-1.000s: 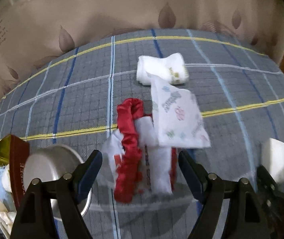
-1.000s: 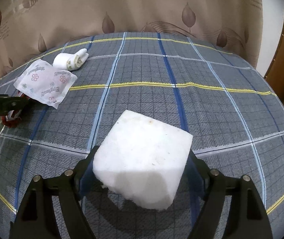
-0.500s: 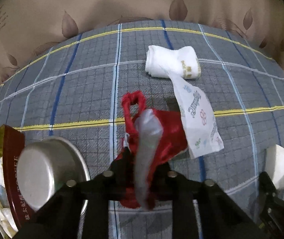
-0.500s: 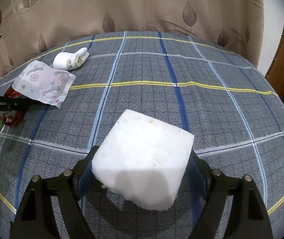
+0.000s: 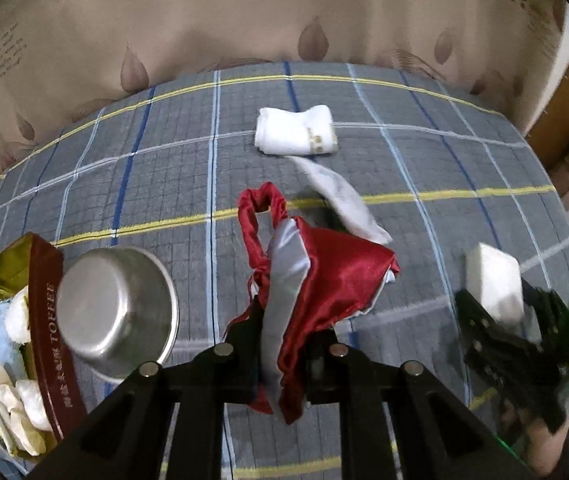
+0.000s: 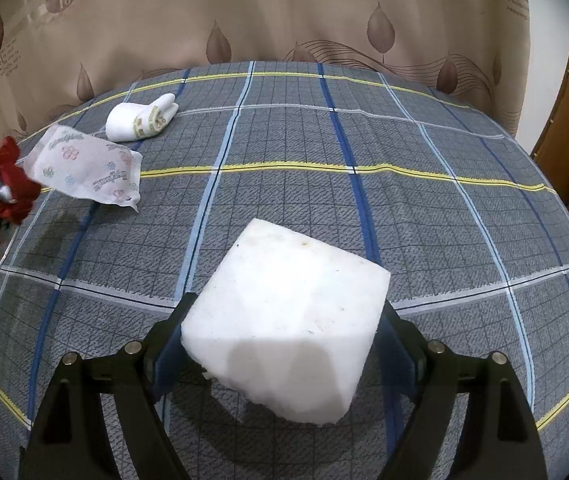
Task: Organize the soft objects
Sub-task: 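Carry the red-and-white bag over the gold tray with the left gripper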
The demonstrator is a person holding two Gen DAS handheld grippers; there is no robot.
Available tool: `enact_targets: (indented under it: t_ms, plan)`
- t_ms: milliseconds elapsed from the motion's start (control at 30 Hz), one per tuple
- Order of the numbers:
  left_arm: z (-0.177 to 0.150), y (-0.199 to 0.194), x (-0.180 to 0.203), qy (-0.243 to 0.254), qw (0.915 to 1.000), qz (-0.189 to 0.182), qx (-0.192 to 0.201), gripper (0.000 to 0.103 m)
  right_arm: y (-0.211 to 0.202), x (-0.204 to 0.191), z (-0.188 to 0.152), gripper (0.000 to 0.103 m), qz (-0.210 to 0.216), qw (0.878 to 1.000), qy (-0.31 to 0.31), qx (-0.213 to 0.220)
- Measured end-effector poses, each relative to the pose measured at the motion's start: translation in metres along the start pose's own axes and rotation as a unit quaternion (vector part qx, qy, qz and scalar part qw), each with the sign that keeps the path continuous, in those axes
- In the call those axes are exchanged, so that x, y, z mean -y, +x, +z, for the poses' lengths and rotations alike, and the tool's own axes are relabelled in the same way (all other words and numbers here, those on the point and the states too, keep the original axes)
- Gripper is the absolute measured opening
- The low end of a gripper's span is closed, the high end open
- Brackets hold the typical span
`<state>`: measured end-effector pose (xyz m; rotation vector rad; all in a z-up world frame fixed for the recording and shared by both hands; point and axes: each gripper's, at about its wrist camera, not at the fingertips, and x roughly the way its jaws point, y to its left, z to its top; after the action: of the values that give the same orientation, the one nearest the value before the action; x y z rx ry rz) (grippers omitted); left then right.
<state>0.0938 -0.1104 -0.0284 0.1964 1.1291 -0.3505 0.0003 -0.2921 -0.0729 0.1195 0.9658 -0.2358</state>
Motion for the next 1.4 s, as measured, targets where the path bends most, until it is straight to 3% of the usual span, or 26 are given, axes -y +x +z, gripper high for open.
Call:
enact_targets:
  t_ms: [333, 667, 1133, 1400]
  plan:
    - [-0.035, -0.031, -0.006, 0.024, 0.9997, 0.001, 0.002, 0.014, 0.001, 0.000, -0.002, 0.082, -0.001, 1.000, -0.002, 0.000]
    - [-0.069, -0.057, -0.041, 0.011, 0.9998, 0.018, 0.002, 0.014, 0.001, -0.001, -0.001, 0.082, -0.001, 1.000, -0.003, -0.001]
    - [-0.101, -0.092, -0.120, -0.060, 0.9965, 0.056, 0.011, 0.014, 0.002, 0.000, -0.001, 0.082, -0.002, 1.000, -0.004, -0.001]
    - [-0.099, -0.115, -0.189, -0.134, 0.9873, 0.081, 0.025, 0.014, 0.002, -0.001, -0.001, 0.082, -0.003, 1.000, -0.004, -0.001]
